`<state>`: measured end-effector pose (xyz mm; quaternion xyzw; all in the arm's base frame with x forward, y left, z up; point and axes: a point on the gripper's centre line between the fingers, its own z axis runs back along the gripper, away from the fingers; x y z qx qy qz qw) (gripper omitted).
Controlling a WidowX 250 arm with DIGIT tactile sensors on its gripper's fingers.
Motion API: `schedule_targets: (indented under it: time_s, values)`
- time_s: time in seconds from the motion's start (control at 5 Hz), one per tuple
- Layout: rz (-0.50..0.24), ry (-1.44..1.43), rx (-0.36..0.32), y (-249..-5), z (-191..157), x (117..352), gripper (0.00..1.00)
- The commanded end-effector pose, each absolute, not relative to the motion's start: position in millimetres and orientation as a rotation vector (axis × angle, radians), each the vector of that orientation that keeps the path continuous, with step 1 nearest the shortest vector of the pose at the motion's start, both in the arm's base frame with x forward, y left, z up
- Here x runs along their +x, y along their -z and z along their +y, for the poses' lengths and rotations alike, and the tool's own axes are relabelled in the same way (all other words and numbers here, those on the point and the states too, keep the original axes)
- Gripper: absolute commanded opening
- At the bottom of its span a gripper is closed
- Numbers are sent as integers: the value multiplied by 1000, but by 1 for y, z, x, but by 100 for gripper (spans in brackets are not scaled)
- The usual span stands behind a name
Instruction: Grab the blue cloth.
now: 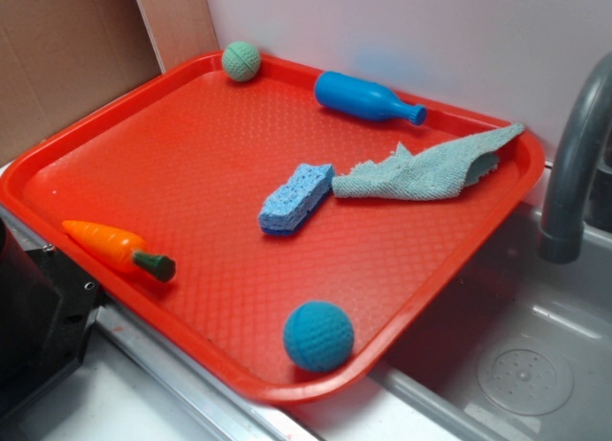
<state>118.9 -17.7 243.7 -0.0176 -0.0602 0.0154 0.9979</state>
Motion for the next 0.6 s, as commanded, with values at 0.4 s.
schedule_targets:
  time_s: [0.4]
  values:
    - [-123,264,32,-163,-48,219,100]
